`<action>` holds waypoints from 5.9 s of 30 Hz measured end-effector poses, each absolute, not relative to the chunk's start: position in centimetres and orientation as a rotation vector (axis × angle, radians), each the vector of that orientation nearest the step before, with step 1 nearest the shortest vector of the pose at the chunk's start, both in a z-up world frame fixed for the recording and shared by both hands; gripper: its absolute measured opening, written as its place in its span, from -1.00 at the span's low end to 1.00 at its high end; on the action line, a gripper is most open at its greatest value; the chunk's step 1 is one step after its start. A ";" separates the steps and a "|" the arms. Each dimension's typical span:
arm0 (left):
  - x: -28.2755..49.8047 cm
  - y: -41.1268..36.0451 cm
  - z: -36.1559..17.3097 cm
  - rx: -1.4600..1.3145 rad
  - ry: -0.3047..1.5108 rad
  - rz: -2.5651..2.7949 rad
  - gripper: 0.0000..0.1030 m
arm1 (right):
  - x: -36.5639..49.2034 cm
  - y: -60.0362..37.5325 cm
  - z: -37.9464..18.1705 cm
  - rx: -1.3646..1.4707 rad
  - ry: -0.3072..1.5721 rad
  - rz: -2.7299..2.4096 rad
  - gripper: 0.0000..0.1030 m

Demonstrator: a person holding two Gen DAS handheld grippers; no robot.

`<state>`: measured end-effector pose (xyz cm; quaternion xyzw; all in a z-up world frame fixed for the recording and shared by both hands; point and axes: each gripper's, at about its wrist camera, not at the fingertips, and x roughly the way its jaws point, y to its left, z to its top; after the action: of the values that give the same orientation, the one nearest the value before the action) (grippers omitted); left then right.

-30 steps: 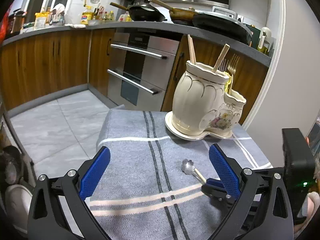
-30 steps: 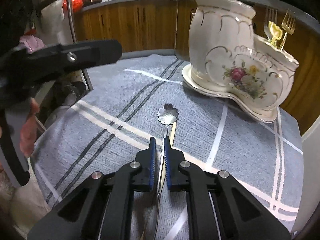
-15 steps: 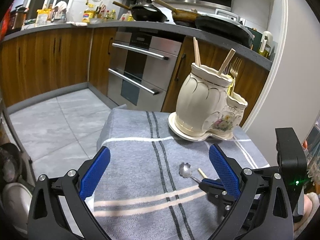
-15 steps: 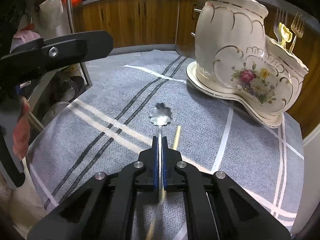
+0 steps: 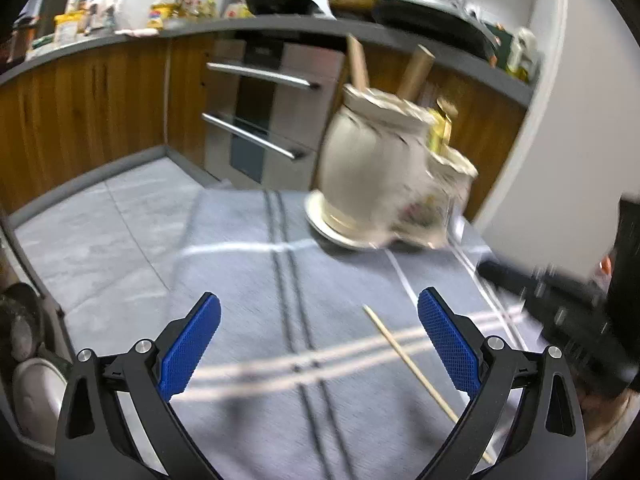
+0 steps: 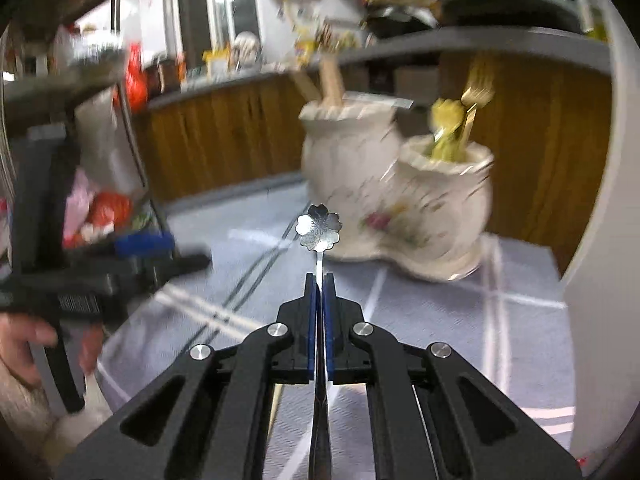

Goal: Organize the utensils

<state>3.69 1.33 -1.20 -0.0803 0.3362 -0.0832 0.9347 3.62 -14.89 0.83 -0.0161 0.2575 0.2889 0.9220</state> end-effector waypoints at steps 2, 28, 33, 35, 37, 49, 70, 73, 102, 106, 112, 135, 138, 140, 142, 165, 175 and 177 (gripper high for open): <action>3.6 -0.2 -1.9 -0.141 0.726 -0.172 0.90 | 3.3 -15.8 1.8 -0.002 0.479 0.589 -0.94; 6.0 -8.7 -5.6 0.068 0.904 -0.049 -0.57 | 0.9 -22.5 4.3 0.114 0.364 0.591 -0.94; 6.8 -7.5 -5.4 0.061 0.898 -0.092 -0.81 | 0.9 -22.9 4.4 0.127 0.356 0.584 -0.94; 6.9 -7.5 -5.5 0.071 0.893 -0.100 -0.81 | 1.0 -22.9 4.3 0.130 0.356 0.580 -0.94; 6.9 -7.5 -5.5 0.064 0.888 -0.125 -0.84 | 1.0 -22.9 4.3 0.135 0.353 0.577 -0.94; 4.7 -6.5 -1.9 -0.025 0.702 -0.286 -0.91 | 1.1 -23.1 4.2 0.160 0.301 0.541 -0.94; 2.5 -1.0 3.9 -0.120 0.436 -0.448 -0.93 | 3.0 -20.1 3.7 0.138 0.277 0.523 -0.94; 2.2 -0.7 4.3 -0.123 0.422 -0.462 -0.93 | 3.2 -19.7 3.7 0.131 0.273 0.527 -0.94; 9.9 -1.3 -5.3 -0.005 0.887 -0.177 -0.01 | 2.4 -20.8 4.1 0.151 0.271 0.529 -0.94; 10.0 -2.2 -5.3 0.089 0.889 -0.183 -0.39 | 2.4 -21.2 4.2 0.156 0.269 0.531 -0.94; 9.0 -1.4 -4.9 0.114 0.902 -0.244 -0.82 | 2.3 -21.6 4.3 0.164 0.265 0.531 -0.94; 9.3 -0.8 -4.8 0.013 0.971 -0.230 -0.08 | 2.4 -22.1 4.6 0.195 0.272 0.539 -0.94; 9.1 -2.1 -4.6 0.031 0.967 -0.199 -0.08 | 2.4 -22.2 4.8 0.201 0.266 0.550 -0.94; 9.2 -3.2 -4.9 0.076 0.974 -0.136 -0.08 | 2.2 -22.5 5.0 0.212 0.265 0.555 -0.94; 9.4 -3.5 -5.0 0.084 0.977 -0.081 -0.08 | 2.3 -22.8 4.9 0.233 0.273 0.564 -0.94; 12.5 -4.8 -4.3 -0.003 0.979 0.196 -0.91 | 2.9 -26.6 4.7 0.295 0.257 0.593 -0.94; 8.9 -1.9 -1.6 -0.014 0.869 0.102 -0.91 | 4.5 -26.8 3.9 0.327 0.314 0.583 -0.94; 7.8 -1.1 -0.2 -0.017 0.800 0.066 -0.91 | 4.7 -26.5 3.9 0.321 0.311 0.575 -0.94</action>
<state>7.81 -1.15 -0.22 -0.0083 0.3895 0.0323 0.9204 4.68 -26.47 3.90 0.1572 0.1519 0.2812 0.9344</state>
